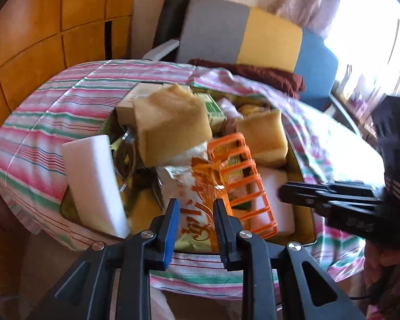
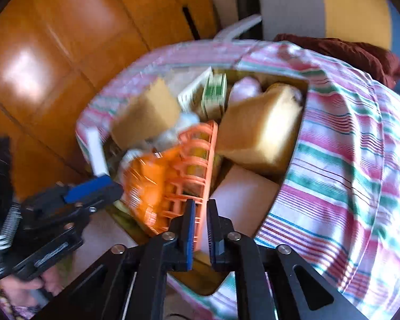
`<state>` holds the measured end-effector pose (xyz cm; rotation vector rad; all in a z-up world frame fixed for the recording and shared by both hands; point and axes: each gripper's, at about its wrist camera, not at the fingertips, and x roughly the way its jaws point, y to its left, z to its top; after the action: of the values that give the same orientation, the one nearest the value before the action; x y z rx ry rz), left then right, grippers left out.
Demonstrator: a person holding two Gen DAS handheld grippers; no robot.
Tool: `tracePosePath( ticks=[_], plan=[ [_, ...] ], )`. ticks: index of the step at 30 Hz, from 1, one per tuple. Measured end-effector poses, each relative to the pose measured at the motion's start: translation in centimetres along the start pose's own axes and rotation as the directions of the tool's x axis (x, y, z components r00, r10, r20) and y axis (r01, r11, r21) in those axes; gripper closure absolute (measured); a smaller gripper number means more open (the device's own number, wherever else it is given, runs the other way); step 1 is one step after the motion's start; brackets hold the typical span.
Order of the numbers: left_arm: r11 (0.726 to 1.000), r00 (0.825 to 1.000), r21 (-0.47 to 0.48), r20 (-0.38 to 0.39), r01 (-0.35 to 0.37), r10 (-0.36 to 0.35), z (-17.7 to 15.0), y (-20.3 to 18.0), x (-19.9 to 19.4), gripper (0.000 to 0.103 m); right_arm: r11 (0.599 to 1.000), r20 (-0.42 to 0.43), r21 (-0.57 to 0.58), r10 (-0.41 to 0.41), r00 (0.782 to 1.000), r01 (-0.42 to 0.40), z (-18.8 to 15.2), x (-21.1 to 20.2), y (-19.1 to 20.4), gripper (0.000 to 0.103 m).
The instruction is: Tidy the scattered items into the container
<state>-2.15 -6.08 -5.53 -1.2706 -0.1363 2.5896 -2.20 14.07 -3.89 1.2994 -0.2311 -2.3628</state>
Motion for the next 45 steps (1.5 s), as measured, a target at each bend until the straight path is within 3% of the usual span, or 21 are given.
tracePosePath(
  ticks=[3, 5, 8, 12, 15, 19, 21, 23, 25, 30, 32, 39, 45],
  plan=[
    [0.998, 0.999, -0.059, 0.035, -0.011, 0.013, 0.5, 1.1, -0.8, 0.078, 0.997, 0.100, 0.013, -0.077, 0.992, 0.076, 2.0, -1.3, -0.9, 0.086],
    [0.995, 0.999, -0.103, 0.049, -0.016, 0.021, 0.8, 1.7, -1.2, 0.078, 0.987, 0.148, 0.044, -0.161, 0.976, 0.156, 3.7, -0.9, -2.1, 0.081],
    [0.990, 0.998, -0.134, 0.042, -0.037, 0.043, 1.1, 2.3, -1.6, 0.077, 0.974, 0.136, 0.095, -0.218, 0.966, 0.206, 6.2, 1.6, -4.4, 0.072],
    [0.989, 0.996, -0.122, 0.023, -0.086, 0.089, 1.0, 1.9, -1.8, 0.076, 0.984, -0.015, 0.071, -0.164, 0.986, 0.164, 5.9, 5.8, -4.3, 0.070],
    [0.985, 0.990, -0.099, -0.003, -0.138, 0.139, 0.7, 1.4, -2.1, 0.076, 0.981, -0.014, 0.006, -0.191, 0.981, 0.191, 4.6, 5.5, -2.4, 0.070],
    [0.980, 0.984, -0.093, -0.030, -0.175, 0.173, 0.7, 0.5, -2.4, 0.076, 0.982, -0.007, 0.104, -0.157, 0.988, 0.156, 5.0, 6.0, -4.5, 0.069],
    [0.975, 0.980, -0.093, -0.028, -0.200, 0.198, 0.7, 0.2, -2.7, 0.076, 0.984, 0.000, 0.089, -0.157, 0.988, 0.156, 5.1, 5.8, -4.4, 0.066],
    [0.968, 0.972, -0.084, -0.023, -0.235, 0.234, 0.6, -0.1, -3.1, 0.076, 0.984, 0.024, 0.056, -0.171, 0.985, 0.169, 4.7, 4.9, -3.3, 0.039],
    [0.960, 0.963, -0.075, -0.016, -0.270, 0.270, 0.6, -0.4, -3.5, 0.076, 0.977, 0.092, 0.044, -0.211, 0.973, 0.208, 4.3, 3.1, -1.7, 0.026],
    [0.939, 0.942, -0.074, -0.012, -0.336, 0.336, 0.5, -0.4, -4.4, 0.073, 0.965, 0.287, 0.000, -0.251, 0.924, 0.262, 3.0, -2.2, 2.2, 0.010],
    [0.932, 0.935, -0.076, -0.011, -0.354, 0.354, 0.5, -0.4, -4.8, 0.073, 0.963, 0.318, -0.012, -0.252, 0.914, 0.270, 2.9, -3.6, 3.4, 0.002],
    [0.910, 0.917, -0.117, -0.025, -0.398, 0.398, 0.4, -0.3, -6.4, 0.072, 0.957, 0.316, 0.000, -0.276, 0.908, 0.290, 1.7, -4.9, 6.1, 0.000],
    [0.898, 0.916, -0.188, -0.025, -0.397, 0.400, -0.1, 0.4, -8.2, 0.072, 0.922, 0.300, 0.002, -0.370, 0.879, 0.387, -0.1, -4.5, 7.8, 0.000]
  ],
)
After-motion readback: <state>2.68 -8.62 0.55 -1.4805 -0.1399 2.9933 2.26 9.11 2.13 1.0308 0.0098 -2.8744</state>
